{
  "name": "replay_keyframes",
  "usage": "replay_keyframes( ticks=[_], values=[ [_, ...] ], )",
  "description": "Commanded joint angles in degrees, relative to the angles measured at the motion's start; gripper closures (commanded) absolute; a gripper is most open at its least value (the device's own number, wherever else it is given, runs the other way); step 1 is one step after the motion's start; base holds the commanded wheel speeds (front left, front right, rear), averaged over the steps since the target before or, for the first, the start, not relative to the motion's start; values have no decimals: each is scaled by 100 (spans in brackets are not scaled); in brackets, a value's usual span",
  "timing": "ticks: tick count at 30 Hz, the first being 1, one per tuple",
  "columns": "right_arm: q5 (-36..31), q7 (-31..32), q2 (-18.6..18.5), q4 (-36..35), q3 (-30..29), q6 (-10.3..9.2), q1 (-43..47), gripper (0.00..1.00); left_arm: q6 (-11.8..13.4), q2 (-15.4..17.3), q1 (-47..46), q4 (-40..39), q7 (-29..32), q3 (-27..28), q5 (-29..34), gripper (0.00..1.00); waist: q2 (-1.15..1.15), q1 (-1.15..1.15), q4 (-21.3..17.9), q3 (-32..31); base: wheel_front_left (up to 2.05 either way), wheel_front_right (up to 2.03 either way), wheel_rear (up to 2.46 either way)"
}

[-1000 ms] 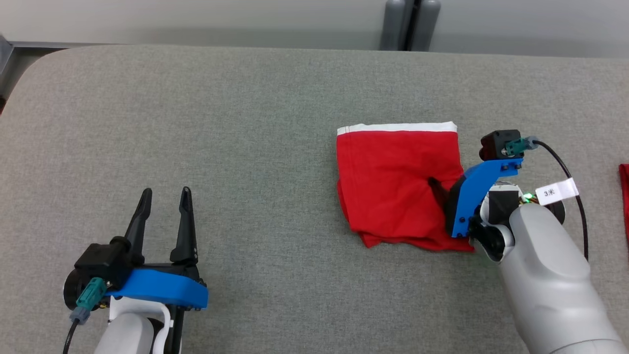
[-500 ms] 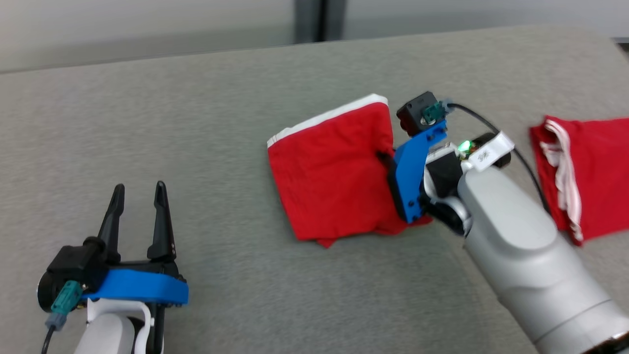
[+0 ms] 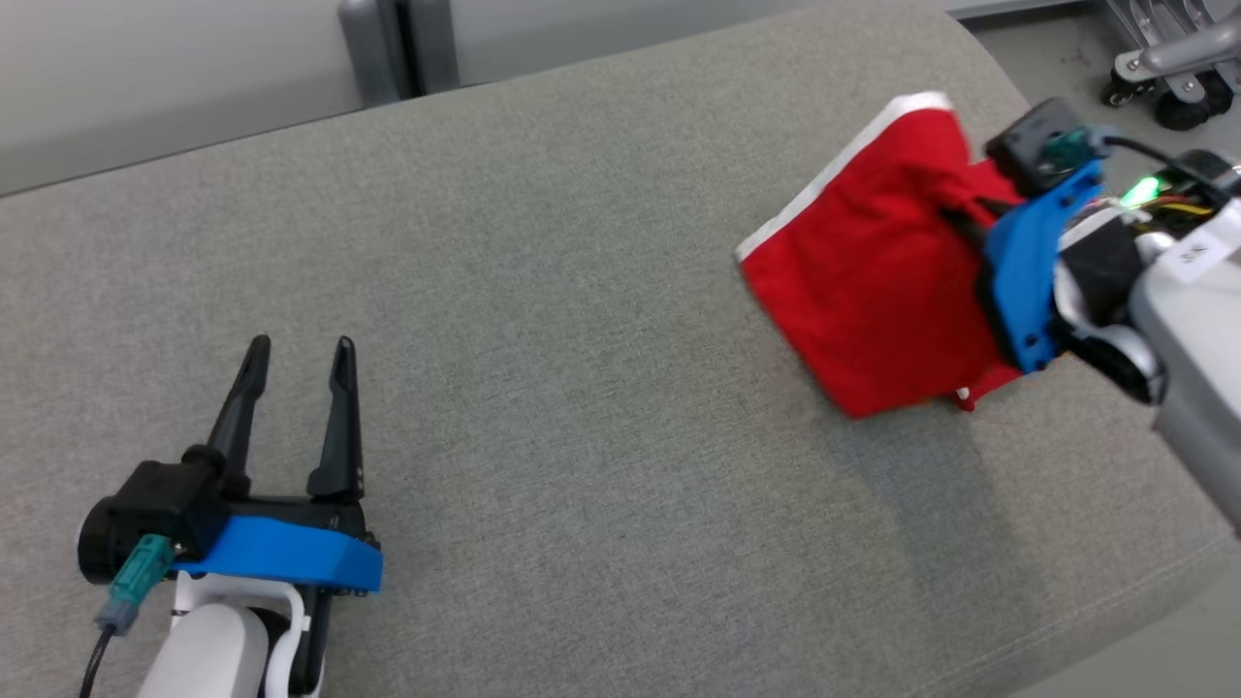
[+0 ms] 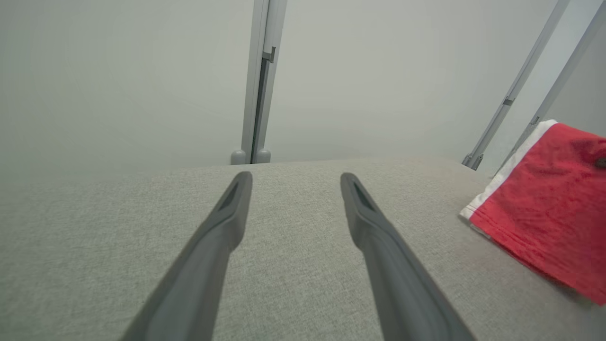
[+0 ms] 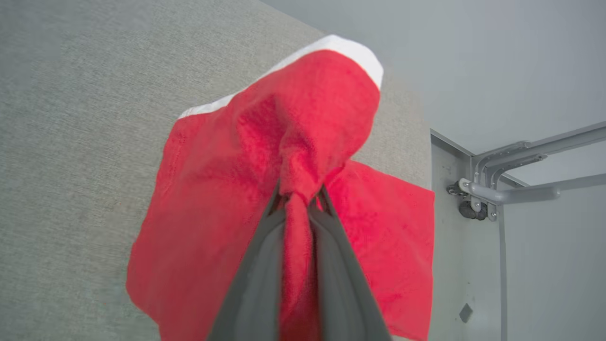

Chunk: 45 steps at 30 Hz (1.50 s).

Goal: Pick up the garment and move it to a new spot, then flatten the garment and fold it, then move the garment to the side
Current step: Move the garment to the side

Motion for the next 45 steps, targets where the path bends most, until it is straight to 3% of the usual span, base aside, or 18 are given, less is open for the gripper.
replay_keyframes(
  ticks=[1, 10, 16, 17, 18, 19, 26, 31, 37, 45],
  values=[
    [-38, -119, -67, 64, 39, 2, -98, 100, -17, 76, -70, -26, 38, 23, 28, 0, 0, 0, 11, 63, 0, 0, 0],
    [-391, -1027, -611, 1143, -104, 1, -480, 100, -8, 411, -363, -395, 403, 7, 151, 0, 0, 0, 171, 702, 0, 0, 0],
    [-505, -1391, -487, 2080, -684, 2, -358, 100, -4, 566, -446, -634, 587, -13, 208, 0, 0, 0, 331, 996, 0, 0, 0],
    [-527, -1464, -434, 2235, -792, 2, -344, 76, -9, 594, -462, -650, 609, -3, 203, 0, 0, 0, 342, 1023, 0, 0, 0],
    [-549, -1496, -369, 2392, -863, 2, -301, 15, -15, 611, -470, -662, 632, -1, 195, 0, 0, 0, 354, 1038, 0, 0, 0],
    [-564, -1542, -315, 2559, -964, 2, -293, 0, -20, 628, -477, -674, 631, 1, 189, 0, 0, 0, 363, 1042, 0, 0, 0],
    [-529, -2189, 103, 3393, -1739, 2, -232, 0, -3, 494, -434, -497, 479, -119, 162, 0, 0, 0, 484, 690, 0, 0, 0],
    [-604, -2789, 310, 3346, -1857, 2, -39, 0, 46, 300, -171, -215, 271, -106, -1, 0, 0, 0, 613, 158, 0, 0, 0],
    [-513, -3486, 689, 2720, -1970, 2, 587, 0, 99, 72, 118, 79, 11, -66, -191, 0, 0, 0, 891, -457, 0, 0, 0],
    [-623, -3719, 1107, 1146, -2569, 3, 2078, 0, 215, -111, 598, 228, -196, 140, -330, 0, 0, 0, 1346, -1083, 0, 0, 0]
  ],
)
